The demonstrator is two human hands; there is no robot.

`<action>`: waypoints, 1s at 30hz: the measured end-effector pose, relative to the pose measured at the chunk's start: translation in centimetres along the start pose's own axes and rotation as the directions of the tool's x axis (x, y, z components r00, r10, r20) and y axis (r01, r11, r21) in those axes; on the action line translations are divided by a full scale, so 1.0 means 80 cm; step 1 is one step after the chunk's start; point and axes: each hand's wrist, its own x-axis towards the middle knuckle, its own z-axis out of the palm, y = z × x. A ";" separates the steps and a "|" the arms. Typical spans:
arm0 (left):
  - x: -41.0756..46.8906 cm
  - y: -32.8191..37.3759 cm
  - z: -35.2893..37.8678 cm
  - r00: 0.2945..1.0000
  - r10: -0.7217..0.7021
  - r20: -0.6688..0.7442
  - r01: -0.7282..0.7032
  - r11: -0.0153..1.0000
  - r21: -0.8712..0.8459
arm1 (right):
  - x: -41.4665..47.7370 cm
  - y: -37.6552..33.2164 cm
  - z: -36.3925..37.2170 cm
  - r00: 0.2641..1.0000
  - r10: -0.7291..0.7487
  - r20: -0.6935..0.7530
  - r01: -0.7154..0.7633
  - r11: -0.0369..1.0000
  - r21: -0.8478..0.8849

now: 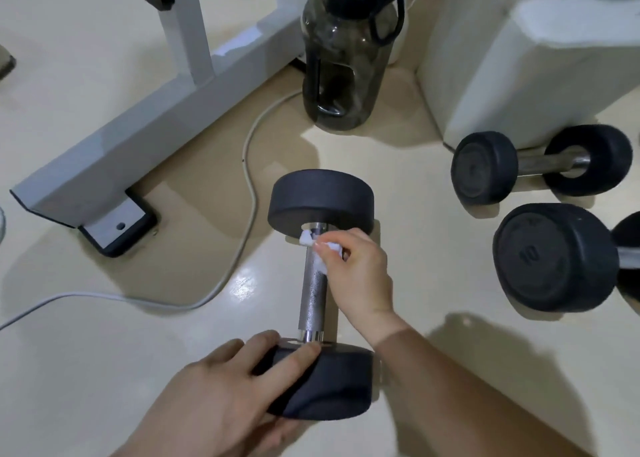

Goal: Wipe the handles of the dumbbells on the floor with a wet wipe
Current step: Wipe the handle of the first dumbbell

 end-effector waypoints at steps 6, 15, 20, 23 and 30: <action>-0.021 -0.013 -0.003 0.981 -0.146 0.126 0.168 0.969 -0.182 | -0.037 0.009 -0.003 0.944 -0.072 0.323 0.036 0.993 0.115; -0.057 -0.038 0.010 0.951 -0.304 0.063 0.295 0.823 -0.485 | -0.054 -0.007 0.013 0.944 0.049 0.328 -0.129 0.965 0.228; -0.061 -0.044 0.009 0.936 -0.323 0.142 0.330 0.658 -0.677 | -0.002 -0.026 0.032 0.998 -0.009 -0.060 0.016 0.994 0.107; -0.056 -0.047 0.006 0.924 -0.343 0.170 0.359 0.622 -0.696 | -0.042 -0.010 0.030 0.953 0.050 0.300 -0.111 0.976 0.189; -0.062 -0.069 0.016 0.905 -0.328 0.271 0.399 0.437 -0.806 | -0.008 -0.033 0.049 0.999 0.028 -0.028 -0.021 0.975 0.223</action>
